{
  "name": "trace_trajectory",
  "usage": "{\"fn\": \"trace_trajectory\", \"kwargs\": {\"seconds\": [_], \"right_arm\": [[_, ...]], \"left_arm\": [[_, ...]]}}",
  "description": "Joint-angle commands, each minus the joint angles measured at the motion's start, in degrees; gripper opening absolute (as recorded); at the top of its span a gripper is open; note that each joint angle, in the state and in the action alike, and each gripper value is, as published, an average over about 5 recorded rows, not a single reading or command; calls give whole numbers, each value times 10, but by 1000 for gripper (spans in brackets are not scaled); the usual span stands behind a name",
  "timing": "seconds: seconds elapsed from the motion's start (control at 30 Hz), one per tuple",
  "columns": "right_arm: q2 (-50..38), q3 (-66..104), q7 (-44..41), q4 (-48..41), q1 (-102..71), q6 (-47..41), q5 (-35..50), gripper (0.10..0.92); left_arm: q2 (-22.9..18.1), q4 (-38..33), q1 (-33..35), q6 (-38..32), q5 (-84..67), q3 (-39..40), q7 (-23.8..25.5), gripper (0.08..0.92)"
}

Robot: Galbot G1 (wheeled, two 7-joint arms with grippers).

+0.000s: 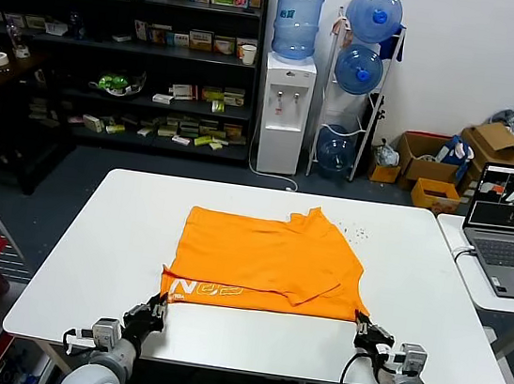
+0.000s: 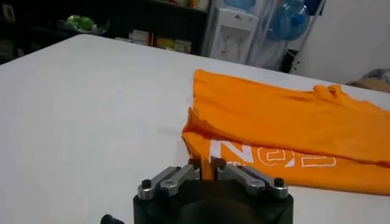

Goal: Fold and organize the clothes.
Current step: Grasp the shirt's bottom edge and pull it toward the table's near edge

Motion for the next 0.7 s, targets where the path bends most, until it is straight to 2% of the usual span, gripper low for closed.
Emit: {"fn": "trace_trajectory", "kwargs": {"seconds": [0.03, 0.17, 0.37, 0.7], "right_arm": [[0, 1, 1, 7, -3, 3, 1, 125], [-15, 5, 5, 36, -21, 8, 16, 125], [-52, 23, 18, 102, -70, 6, 51, 125], [-77, 61, 33, 171, -202, 1, 60, 125]], "left_arm": [[1, -8, 2, 0, 1, 0, -3, 140], [13, -26, 12, 1, -6, -5, -7, 90], [45, -67, 47, 3, -37, -24, -15, 90], [95, -136, 142, 15, -73, -63, -24, 90]]}}
